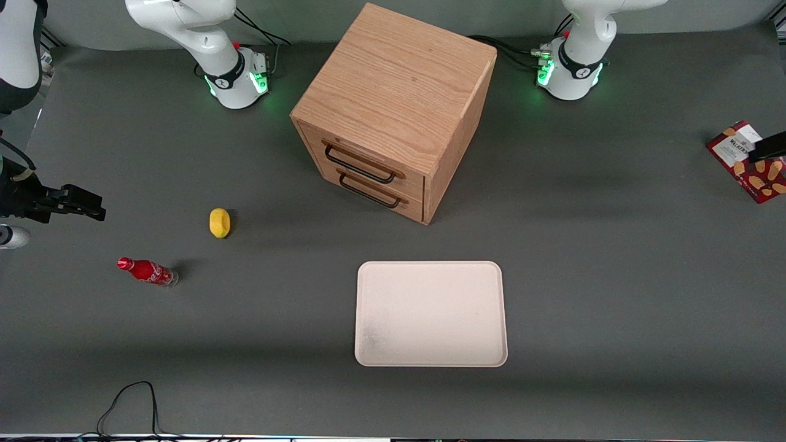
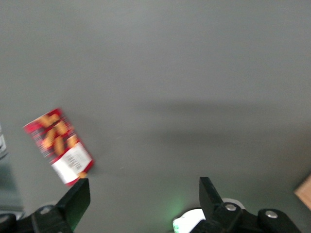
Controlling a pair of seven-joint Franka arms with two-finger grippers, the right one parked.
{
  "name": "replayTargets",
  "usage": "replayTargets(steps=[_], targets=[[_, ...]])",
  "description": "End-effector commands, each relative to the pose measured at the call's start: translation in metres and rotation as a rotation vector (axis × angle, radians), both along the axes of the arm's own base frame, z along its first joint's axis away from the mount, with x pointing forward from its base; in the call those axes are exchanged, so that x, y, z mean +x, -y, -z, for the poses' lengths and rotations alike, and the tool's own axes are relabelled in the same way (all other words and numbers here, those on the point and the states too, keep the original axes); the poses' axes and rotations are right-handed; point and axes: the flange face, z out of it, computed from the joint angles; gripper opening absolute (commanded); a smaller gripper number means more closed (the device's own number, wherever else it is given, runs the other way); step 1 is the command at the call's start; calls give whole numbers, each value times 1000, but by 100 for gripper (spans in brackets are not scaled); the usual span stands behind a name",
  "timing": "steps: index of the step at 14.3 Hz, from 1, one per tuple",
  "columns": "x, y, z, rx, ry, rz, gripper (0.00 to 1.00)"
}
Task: Place red cookie box on tray
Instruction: 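Lower the open left gripper over the red plaid shortbread box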
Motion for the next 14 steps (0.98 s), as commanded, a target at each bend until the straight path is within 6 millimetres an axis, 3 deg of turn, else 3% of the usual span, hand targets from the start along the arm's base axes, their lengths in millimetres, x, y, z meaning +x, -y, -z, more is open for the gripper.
replayTargets(steps=[1, 4, 7, 12, 14], targets=[[-21, -55, 27, 36, 13, -85, 100], [-55, -129, 87, 62, 78, -204, 100], [-83, -174, 131, 94, 107, -255, 99], [-110, -233, 205, 135, 82, -335, 98], [-117, -242, 233, 140, 99, -363, 98]])
